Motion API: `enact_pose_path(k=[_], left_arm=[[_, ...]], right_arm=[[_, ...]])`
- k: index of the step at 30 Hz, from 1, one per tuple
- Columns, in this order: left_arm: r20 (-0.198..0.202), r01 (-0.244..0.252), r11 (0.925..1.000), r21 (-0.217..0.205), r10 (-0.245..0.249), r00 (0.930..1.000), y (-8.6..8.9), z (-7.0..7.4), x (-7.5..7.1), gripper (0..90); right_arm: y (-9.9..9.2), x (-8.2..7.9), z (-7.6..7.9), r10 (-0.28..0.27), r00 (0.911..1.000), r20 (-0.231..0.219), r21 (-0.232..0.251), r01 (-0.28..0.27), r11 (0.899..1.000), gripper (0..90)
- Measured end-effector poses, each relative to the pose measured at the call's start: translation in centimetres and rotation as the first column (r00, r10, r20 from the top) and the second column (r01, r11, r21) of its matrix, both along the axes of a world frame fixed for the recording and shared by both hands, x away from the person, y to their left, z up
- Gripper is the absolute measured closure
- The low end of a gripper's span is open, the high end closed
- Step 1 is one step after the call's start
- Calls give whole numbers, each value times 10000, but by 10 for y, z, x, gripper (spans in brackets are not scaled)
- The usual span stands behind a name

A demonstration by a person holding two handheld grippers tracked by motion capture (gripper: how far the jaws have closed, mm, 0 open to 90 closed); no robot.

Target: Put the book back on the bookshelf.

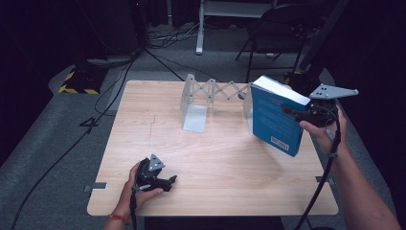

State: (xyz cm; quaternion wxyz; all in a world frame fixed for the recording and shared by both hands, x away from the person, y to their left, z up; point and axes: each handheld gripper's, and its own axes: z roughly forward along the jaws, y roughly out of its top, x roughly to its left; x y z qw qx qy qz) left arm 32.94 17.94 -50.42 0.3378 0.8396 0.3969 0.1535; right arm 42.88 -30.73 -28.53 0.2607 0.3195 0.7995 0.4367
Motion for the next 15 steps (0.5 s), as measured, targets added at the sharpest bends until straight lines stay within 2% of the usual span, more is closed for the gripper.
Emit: enact_pose_path(k=[6, 11, 15], left_arm=[[-46, -3, 10000, -38, 2, 10000, 0, 0, 0, 144], [-57, -18, 10000, -59, 17, 10000, 0, 0, 0, 144], [-42, -7, 10000, -48, 7, 10000, 0, 0, 0, 144]], right_arm=[[3, 16, 6, -511, 9987, -6, -24, 511, 9987, 615], [8, 35, 9, -1191, 9928, 103, 233, 1188, 9926, 615], [15, 47, 7, -1569, 9874, 207, 198, 1565, 9875, 615]])
